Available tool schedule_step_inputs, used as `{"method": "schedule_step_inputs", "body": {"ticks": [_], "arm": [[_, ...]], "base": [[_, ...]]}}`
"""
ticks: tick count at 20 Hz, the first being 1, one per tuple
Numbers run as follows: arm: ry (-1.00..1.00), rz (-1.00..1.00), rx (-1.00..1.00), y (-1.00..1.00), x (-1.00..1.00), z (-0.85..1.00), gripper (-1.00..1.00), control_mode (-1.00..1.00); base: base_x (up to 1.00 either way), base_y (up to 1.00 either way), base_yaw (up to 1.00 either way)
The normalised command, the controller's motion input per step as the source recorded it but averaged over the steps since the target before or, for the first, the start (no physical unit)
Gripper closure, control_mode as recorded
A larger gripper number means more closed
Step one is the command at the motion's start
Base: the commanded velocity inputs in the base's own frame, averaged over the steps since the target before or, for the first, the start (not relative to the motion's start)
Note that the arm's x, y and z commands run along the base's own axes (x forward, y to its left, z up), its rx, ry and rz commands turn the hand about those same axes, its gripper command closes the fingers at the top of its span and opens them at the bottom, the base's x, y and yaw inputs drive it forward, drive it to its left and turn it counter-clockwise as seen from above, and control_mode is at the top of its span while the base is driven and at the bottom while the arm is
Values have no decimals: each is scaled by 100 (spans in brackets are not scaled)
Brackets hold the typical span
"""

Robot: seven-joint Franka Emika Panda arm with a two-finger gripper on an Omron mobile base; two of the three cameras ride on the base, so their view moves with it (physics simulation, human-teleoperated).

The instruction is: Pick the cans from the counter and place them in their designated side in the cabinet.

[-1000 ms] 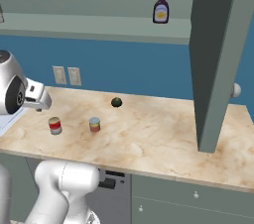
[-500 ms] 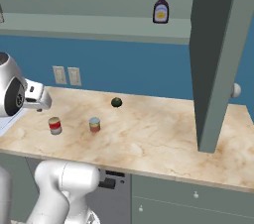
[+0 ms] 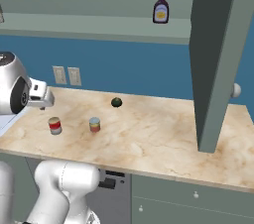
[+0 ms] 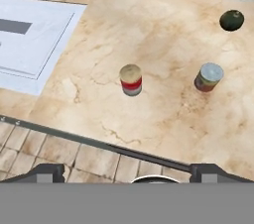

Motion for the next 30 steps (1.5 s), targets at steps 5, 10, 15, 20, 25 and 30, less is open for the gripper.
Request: {"method": "schedule_step_inputs", "body": {"ticks": [5, 10, 15, 20, 25, 30], "arm": [[0, 4, 0, 0, 20, -12, -100, -100], [0, 2, 0, 0, 18, -15, -100, -100], [0, 0, 0, 3, 17, -11, -100, -100], [0, 0, 0, 3, 17, -10, -100, -100], [0, 0, 0, 7, 15, -12, -100, -100], [2, 0, 0, 11, 14, -15, -100, -100]], "base": [[0, 0, 0], [0, 0, 0], [0, 0, 0], [0, 0, 0], [0, 0, 0], [0, 0, 0]]}}
